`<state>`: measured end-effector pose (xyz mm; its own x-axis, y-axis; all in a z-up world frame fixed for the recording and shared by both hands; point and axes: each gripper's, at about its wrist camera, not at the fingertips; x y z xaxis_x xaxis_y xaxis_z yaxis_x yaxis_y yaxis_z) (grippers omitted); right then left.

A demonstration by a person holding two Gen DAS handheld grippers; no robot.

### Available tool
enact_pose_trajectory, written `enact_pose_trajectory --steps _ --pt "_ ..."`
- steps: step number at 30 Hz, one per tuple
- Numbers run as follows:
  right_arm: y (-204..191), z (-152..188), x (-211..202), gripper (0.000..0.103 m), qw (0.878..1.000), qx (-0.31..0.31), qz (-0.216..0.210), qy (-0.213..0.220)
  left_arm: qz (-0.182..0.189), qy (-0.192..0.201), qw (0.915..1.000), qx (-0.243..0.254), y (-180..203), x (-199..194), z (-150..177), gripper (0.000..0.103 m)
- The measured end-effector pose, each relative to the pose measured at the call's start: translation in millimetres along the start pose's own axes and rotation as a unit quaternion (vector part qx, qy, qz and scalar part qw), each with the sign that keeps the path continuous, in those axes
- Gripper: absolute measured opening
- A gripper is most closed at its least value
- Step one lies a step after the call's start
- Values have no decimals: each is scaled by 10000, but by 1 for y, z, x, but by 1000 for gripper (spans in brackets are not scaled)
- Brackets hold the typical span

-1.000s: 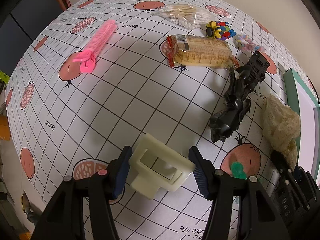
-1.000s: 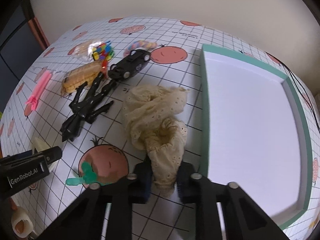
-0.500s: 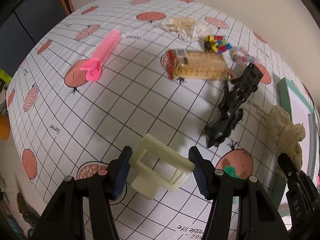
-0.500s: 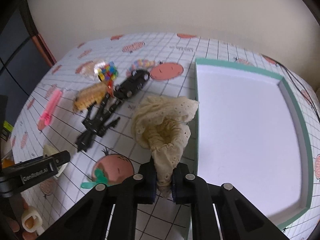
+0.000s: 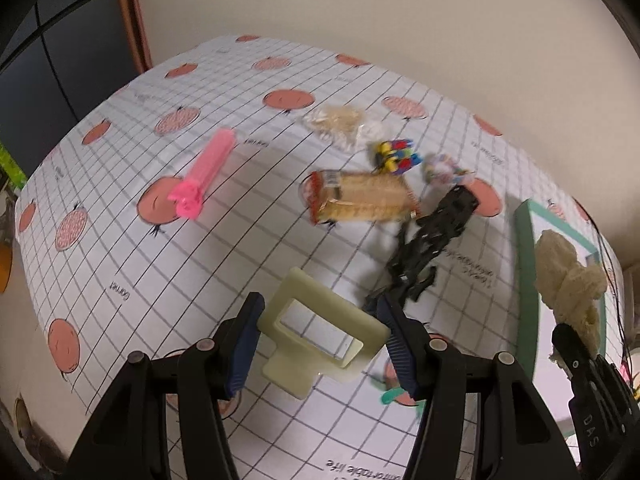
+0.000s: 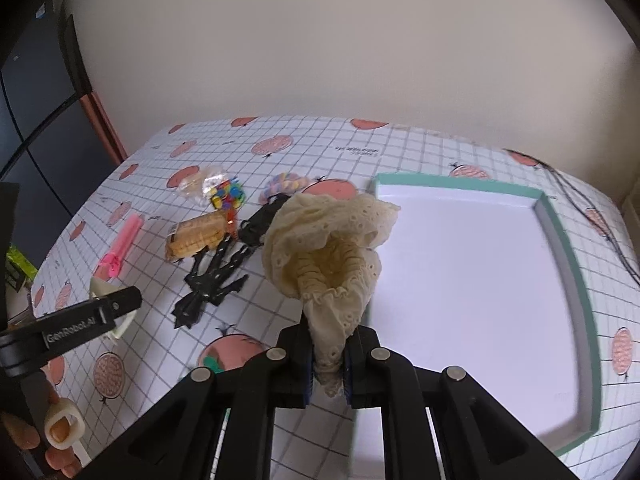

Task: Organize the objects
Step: 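Carry the lace cloth in the right tool while the left tool carries the clip over the tray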

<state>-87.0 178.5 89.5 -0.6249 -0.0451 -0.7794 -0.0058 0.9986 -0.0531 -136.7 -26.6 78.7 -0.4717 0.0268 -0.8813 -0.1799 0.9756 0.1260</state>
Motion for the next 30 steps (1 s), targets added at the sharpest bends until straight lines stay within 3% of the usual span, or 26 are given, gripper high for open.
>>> enact_pose_trajectory --steps 10,23,30 --pt "55 11 -4 11 9978 517 396 -108 438 77 9982 403 46 -7 8 60" --pt "109 23 -9 11 9927 814 882 -138 1205 160 9847 1249 135 -14 27 60" --pt "129 15 -10 11 9923 689 1032 -34 1146 424 9732 1948 175 -13 34 60"
Point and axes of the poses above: each gripper's, at about its wrist camera, not at the fingertips, and x roughly the way its jaws point, y to its right, z to its underside, and after that the axes turned 5 degrees about -x, right-handed
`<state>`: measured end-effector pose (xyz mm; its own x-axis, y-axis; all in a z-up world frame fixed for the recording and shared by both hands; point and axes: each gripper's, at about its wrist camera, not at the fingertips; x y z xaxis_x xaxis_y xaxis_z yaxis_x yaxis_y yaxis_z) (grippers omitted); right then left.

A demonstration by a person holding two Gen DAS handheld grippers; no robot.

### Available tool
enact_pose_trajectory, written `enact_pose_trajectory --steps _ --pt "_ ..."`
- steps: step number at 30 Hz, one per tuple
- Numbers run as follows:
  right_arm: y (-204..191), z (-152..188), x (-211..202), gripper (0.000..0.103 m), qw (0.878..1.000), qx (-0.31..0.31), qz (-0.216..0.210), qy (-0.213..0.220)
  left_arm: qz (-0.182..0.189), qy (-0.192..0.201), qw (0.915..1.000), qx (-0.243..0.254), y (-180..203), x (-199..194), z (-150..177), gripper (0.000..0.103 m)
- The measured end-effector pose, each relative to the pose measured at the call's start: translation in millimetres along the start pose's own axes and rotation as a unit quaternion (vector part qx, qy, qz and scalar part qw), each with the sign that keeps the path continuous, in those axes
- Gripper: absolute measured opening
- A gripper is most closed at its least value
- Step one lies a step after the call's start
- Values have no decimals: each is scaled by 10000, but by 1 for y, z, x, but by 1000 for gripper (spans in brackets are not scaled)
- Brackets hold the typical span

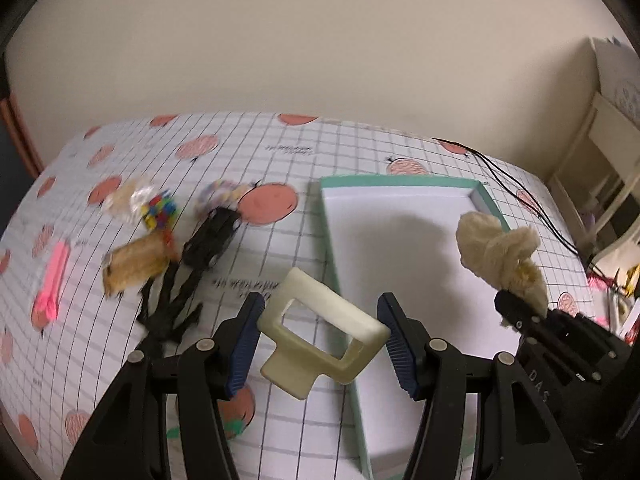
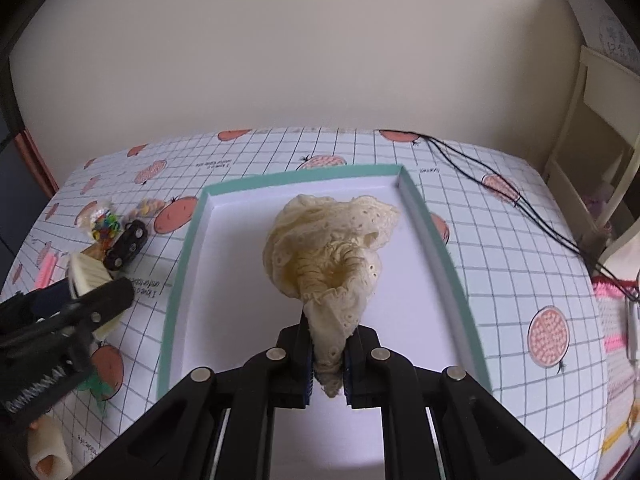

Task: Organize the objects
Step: 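Carry the lace cloth in the right tool while the left tool carries the clip over the tray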

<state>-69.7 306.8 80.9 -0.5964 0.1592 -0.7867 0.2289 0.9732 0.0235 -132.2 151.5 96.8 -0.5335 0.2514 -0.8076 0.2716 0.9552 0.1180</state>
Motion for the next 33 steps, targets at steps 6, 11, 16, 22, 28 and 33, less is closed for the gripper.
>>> enact_pose_trajectory --steps 6,11,16,22,28,33 --pt "12 -7 17 11 9999 -38 107 3 114 29 9999 113 16 18 -10 60" --pt "19 -12 30 11 9999 -72 148 2 121 71 9989 457 34 35 -16 60" --pt "29 -17 42 11 9999 20 119 36 105 -43 9986 518 41 59 -18 60" --pt "28 -22 52 12 9999 -7 111 22 39 -49 9982 590 47 79 -19 60" --pt "31 -20 64 12 9999 80 72 -80 155 -97 9986 502 51 87 -21 60" --pt "34 -16 68 12 9996 194 5 -182 177 -231 9989 374 48 93 -19 60"
Point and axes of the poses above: each gripper's, at about its wrist camera, not at the fingertips, and x roughly the way its jaws point, y to its right, z to its underside, and after that the axes turned 5 degrees about -x, right-handed
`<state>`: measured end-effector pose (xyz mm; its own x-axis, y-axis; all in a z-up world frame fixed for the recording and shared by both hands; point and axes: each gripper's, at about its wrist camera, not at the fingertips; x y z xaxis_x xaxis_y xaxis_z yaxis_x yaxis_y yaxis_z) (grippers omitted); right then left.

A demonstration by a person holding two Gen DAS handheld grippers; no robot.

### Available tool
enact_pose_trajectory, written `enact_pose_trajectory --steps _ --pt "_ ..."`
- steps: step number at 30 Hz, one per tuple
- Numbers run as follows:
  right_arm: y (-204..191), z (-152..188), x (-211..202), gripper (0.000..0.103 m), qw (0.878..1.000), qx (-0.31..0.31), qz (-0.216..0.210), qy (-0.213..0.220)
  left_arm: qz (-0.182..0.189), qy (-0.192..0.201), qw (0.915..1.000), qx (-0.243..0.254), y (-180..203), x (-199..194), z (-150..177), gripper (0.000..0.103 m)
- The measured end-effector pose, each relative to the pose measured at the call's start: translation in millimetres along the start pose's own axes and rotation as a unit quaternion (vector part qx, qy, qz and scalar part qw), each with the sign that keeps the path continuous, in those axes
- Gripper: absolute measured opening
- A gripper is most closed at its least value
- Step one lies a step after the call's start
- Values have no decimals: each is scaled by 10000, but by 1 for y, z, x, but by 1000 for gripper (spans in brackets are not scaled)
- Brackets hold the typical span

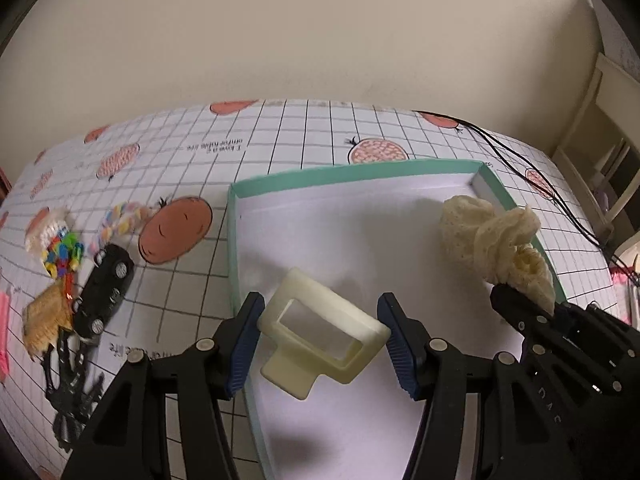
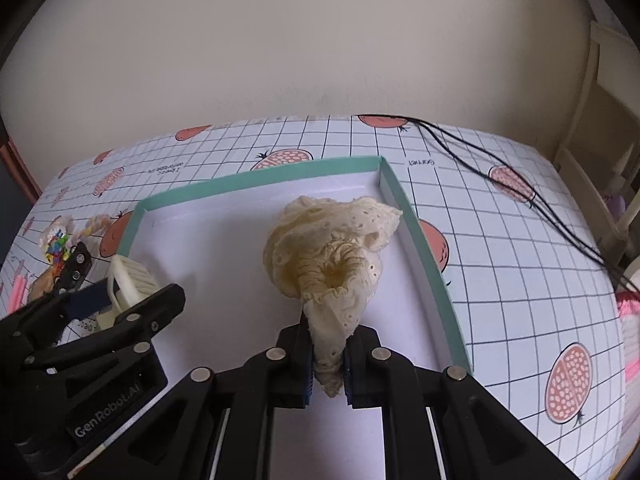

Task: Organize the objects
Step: 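Carry the lace cloth in the right tool while the left tool carries the clip over the tray, then open the right tool to drop the cloth while the left tool releases the clip into the tray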

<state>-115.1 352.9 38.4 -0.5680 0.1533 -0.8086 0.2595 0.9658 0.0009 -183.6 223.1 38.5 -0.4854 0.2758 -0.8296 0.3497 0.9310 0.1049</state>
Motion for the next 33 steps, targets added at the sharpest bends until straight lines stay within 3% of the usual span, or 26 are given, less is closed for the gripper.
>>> enact_pose_trajectory --steps 11,20,33 --pt "3 5 -1 18 9999 84 -59 -97 309 -156 9991 -232 -5 -6 3 63" --pt "-2 6 -11 34 10000 -28 -26 -3 482 -153 9964 -685 -16 -19 2 63" --pt "-9 7 -23 34 10000 -82 1 41 441 -62 9933 -1067 -26 -49 2 63"
Point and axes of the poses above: each gripper's, at about its wrist camera, not at the fingertips, and x roughly the way its jaws point, y to its right, z to its underside, and after that the axes turned 5 degrees about -x, right-handed
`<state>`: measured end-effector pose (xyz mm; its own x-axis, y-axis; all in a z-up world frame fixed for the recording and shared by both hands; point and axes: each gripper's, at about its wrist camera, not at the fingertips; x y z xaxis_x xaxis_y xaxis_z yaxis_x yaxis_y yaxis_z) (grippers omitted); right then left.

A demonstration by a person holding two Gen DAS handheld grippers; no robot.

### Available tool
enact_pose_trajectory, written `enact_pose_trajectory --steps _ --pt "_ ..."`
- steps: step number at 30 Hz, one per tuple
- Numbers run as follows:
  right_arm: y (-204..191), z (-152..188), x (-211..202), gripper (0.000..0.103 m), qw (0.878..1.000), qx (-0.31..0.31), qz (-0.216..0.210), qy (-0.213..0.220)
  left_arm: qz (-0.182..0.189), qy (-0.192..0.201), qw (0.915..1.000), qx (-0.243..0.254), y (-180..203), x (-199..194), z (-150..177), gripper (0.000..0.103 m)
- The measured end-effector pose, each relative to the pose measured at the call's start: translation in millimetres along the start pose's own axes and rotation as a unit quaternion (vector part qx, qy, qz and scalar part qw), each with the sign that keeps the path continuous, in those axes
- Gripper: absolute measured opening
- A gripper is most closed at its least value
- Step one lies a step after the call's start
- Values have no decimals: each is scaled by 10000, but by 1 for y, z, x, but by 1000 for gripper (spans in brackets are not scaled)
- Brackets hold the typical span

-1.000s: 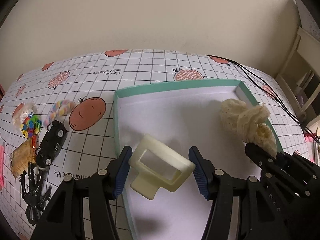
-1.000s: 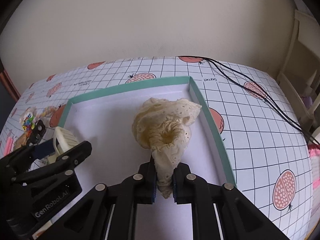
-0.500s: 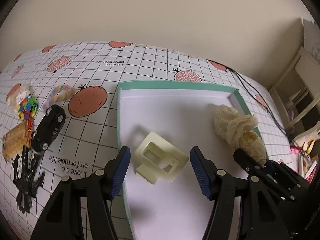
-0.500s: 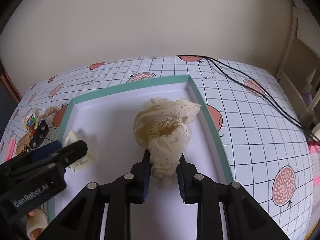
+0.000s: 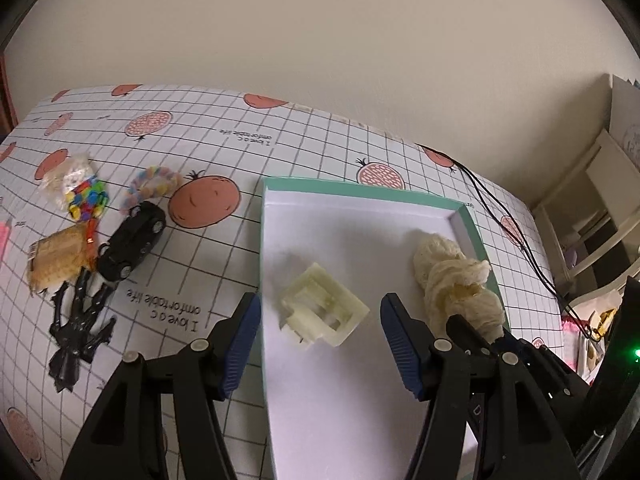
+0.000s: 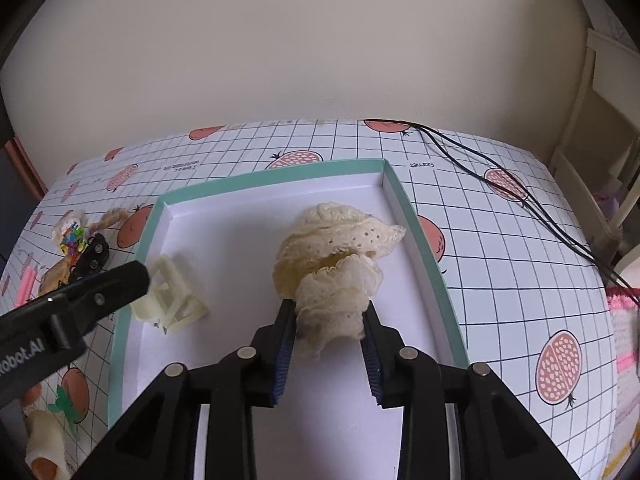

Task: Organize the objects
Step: 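Open the right tool to drop the cloth while the left tool releases the clip into the tray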

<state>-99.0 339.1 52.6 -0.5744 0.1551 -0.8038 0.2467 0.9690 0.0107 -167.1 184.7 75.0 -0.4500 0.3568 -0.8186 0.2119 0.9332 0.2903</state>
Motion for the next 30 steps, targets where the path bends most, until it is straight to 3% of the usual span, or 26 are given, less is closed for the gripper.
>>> enact_pose_trajectory --steps 2,7,12,14,19,21,25,27,30 --pt "0 0 -2 34 10000 5 8 8 -62 5 10000 -29 -2 -3 1 64" --pt "2 1 -4 38 10000 -16 21 21 -247 84 9997 -15 -8 -8 5 77" --pt "5 3 -6 61 10000 -18 60 21 -386 164 9991 -77 -14 -9 9 86" --pt "6 3 -7 65 9999 -63 90 52 -426 170 9989 -92 -16 -8 11 93" --pt "7 3 -7 75 10000 -32 55 43 -496 217 9984 -144 -18 -9 13 96" --pt "7 4 -7 79 10000 -34 64 47 -518 247 9982 -170 -19 -10 15 103" --pt "8 4 -9 89 10000 -20 53 80 -544 304 9978 -227 -22 -13 16 103" --pt "8 4 -10 102 9999 -31 84 117 -513 270 9980 -262 -24 -14 17 103" --pt "8 3 -13 103 9998 -22 65 178 -513 270 9979 -272 -26 -16 19 103"
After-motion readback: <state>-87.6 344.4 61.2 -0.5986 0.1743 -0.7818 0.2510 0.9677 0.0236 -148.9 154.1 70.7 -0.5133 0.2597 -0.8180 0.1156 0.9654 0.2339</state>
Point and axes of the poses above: each gripper's, at about its wrist camera, not at the fingertips, and x roughly the way its jaws point, y to its right, z to its underside, and after that the axes turned 5 degrees about -x, right-handed
